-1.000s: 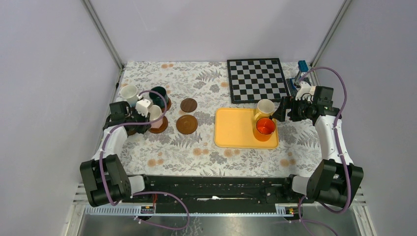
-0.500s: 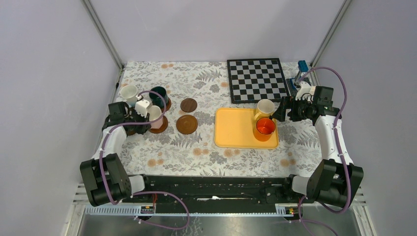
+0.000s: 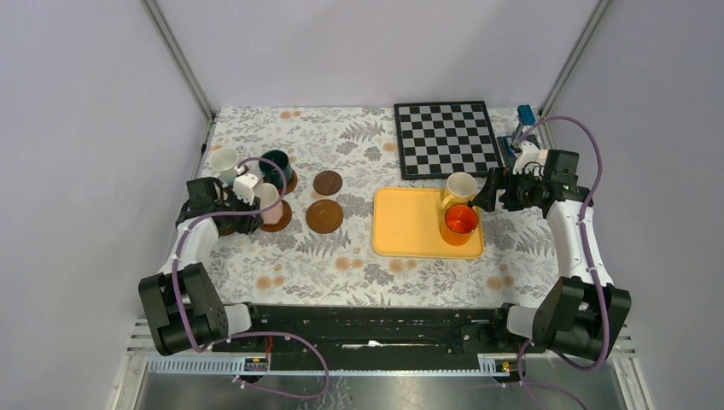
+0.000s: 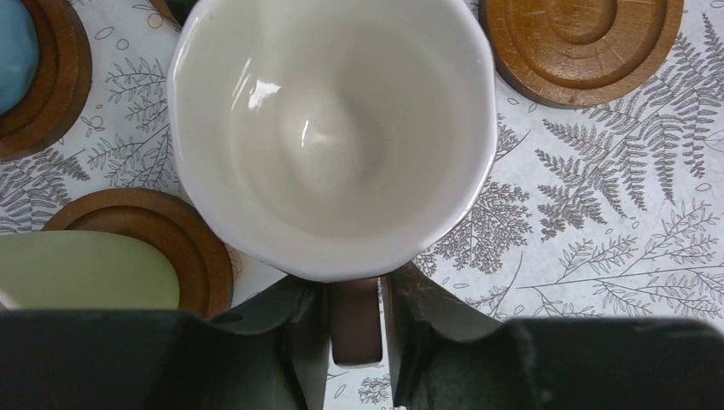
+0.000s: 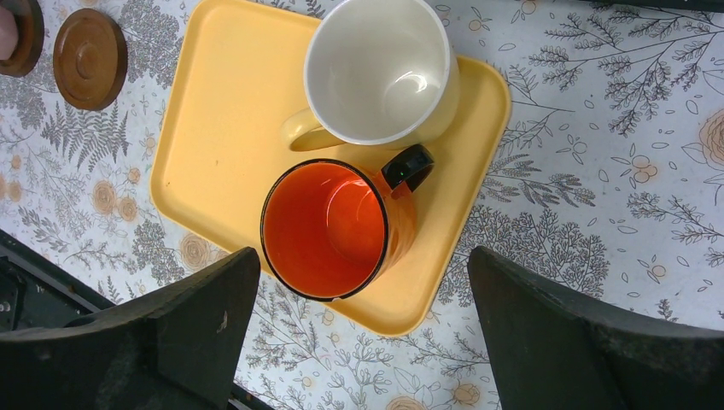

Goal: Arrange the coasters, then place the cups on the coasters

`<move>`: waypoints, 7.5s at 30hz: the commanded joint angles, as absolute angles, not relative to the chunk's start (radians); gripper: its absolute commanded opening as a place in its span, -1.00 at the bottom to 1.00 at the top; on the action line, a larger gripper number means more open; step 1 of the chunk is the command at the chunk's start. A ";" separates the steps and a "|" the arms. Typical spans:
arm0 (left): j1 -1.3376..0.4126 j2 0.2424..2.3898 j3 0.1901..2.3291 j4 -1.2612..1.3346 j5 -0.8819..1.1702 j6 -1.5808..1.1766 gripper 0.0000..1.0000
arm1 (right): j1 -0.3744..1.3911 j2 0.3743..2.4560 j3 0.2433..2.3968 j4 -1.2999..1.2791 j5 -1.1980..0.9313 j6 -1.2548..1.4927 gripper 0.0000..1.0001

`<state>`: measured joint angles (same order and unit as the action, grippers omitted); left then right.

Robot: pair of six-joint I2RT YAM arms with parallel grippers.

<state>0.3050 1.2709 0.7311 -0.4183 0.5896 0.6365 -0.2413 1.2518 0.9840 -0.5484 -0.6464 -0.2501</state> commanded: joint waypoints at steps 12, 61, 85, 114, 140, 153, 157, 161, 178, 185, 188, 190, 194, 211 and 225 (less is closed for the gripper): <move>0.308 1.182 0.827 -0.515 0.560 0.678 0.57 | -0.238 1.247 0.994 -0.537 -0.655 -0.262 0.97; -0.841 2.182 1.922 -0.253 0.356 0.063 0.23 | -0.245 1.233 0.995 -0.482 -0.409 -0.119 0.97; -0.861 2.231 1.950 -0.232 0.412 0.011 0.09 | -0.247 1.237 0.983 -0.481 -0.418 -0.136 0.97; -0.871 2.269 1.977 -0.258 0.327 0.013 -0.23 | -0.247 1.227 0.981 -0.485 -0.427 -0.147 0.97; -0.828 2.251 1.954 -0.246 0.342 -0.034 -0.22 | -0.247 1.223 0.979 -0.487 -0.447 -0.156 0.97; -0.822 2.246 1.919 -0.255 0.311 0.010 -0.30 | -0.247 1.218 0.976 -0.487 -0.452 -0.156 0.97; -0.825 2.265 1.932 -0.273 0.344 0.045 -0.29 | -0.247 1.219 0.975 -0.487 -0.451 -0.158 0.97; -0.831 2.296 1.966 -0.297 0.349 0.079 -0.26 | -0.247 1.221 0.974 -0.488 -0.449 -0.160 0.97; -0.841 2.393 2.101 -0.330 0.332 0.103 -0.38 | -0.247 1.218 0.969 -0.486 -0.439 -0.165 0.97; -0.841 2.324 2.032 -0.340 0.340 0.095 -0.77 | -0.247 1.216 0.970 -0.485 -0.443 -0.166 0.97; -0.839 2.272 1.975 -0.328 0.340 0.089 -1.00 | -0.247 1.217 0.972 -0.485 -0.445 -0.166 0.97; -0.836 2.227 1.926 -0.314 0.347 0.078 -1.00 | -0.247 1.217 0.972 -0.486 -0.447 -0.165 0.97; -0.827 2.145 1.851 -0.277 0.359 0.051 -1.00 | -0.247 1.216 0.971 -0.487 -0.453 -0.164 0.97; -0.705 1.777 1.538 -0.319 0.340 0.091 -1.00 | -0.247 1.226 0.968 -0.487 -0.470 -0.169 0.97; -0.416 1.356 1.112 -0.312 0.363 0.151 -1.00 | -0.247 1.244 0.968 -0.491 -0.509 -0.178 0.97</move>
<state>-0.4583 1.4376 1.1667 -0.4198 0.3332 0.1192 -0.2432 1.2453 0.9649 -0.5030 -0.4774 -0.1616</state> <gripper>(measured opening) 0.188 0.988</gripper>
